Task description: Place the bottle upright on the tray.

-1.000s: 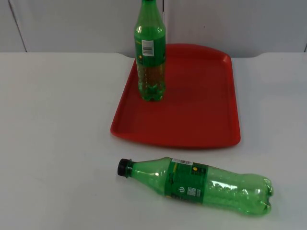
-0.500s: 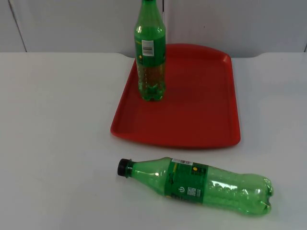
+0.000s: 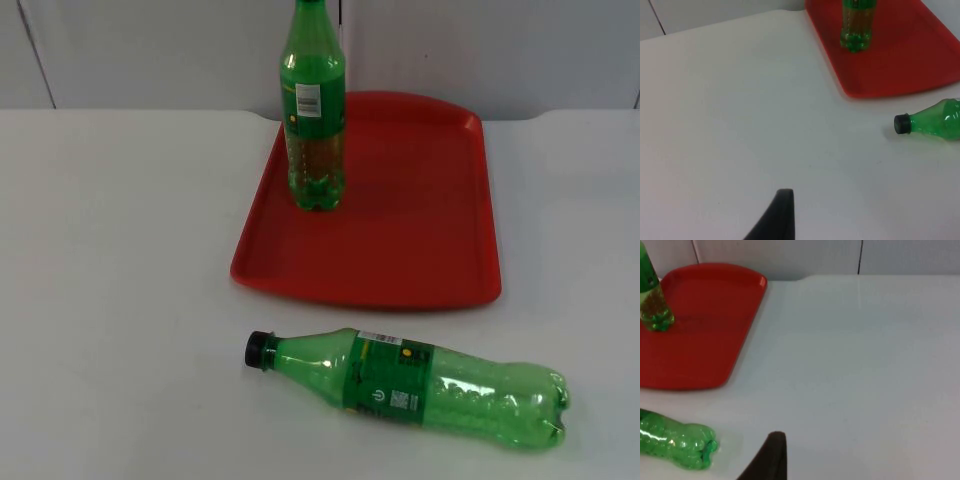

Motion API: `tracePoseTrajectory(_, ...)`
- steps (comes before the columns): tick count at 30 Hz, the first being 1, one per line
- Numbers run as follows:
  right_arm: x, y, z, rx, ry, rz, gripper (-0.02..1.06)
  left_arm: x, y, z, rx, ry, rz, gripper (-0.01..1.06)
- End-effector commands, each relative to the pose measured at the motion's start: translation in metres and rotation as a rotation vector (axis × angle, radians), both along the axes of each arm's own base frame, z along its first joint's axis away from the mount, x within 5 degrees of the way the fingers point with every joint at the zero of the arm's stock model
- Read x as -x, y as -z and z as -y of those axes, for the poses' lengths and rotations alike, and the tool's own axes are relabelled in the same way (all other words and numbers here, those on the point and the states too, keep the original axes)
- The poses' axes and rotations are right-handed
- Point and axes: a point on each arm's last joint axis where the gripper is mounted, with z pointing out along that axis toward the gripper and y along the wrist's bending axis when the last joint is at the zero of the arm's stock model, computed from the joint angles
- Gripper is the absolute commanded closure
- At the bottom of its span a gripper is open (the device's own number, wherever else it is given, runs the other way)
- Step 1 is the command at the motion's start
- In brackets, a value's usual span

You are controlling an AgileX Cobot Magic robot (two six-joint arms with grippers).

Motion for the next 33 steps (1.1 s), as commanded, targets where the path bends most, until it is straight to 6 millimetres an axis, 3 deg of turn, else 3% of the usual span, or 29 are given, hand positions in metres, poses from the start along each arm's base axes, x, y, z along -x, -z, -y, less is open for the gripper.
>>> tracePoseTrajectory(1, -0.008, -0.020, -0.001, 0.019, -0.005, -0.010, 0.00, -0.001, 0.001, 0.000, 0.004, 0.003, 0.007, 0.00)
tracePoseTrajectory(8, -0.035, -0.047, -0.003, 0.026, -0.006, -0.093, 0.00, -0.001, 0.001, 0.000, 0.004, 0.003, 0.007, 0.00)
tracePoseTrajectory(13, -0.066, -0.064, -0.006, 0.039, -0.010, -0.173, 0.00, -0.001, 0.001, 0.000, 0.004, 0.003, 0.007, 0.00)
tracePoseTrajectory(25, -0.136, -0.071, -0.013, 0.096, -0.045, -0.366, 0.00, -0.001, 0.001, 0.000, 0.004, 0.003, 0.007, 0.00)
tracePoseTrajectory(33, -0.202, -0.060, -0.022, 0.116, -0.096, -0.531, 0.00, -0.001, 0.001, 0.000, 0.004, 0.003, 0.007, 0.00)
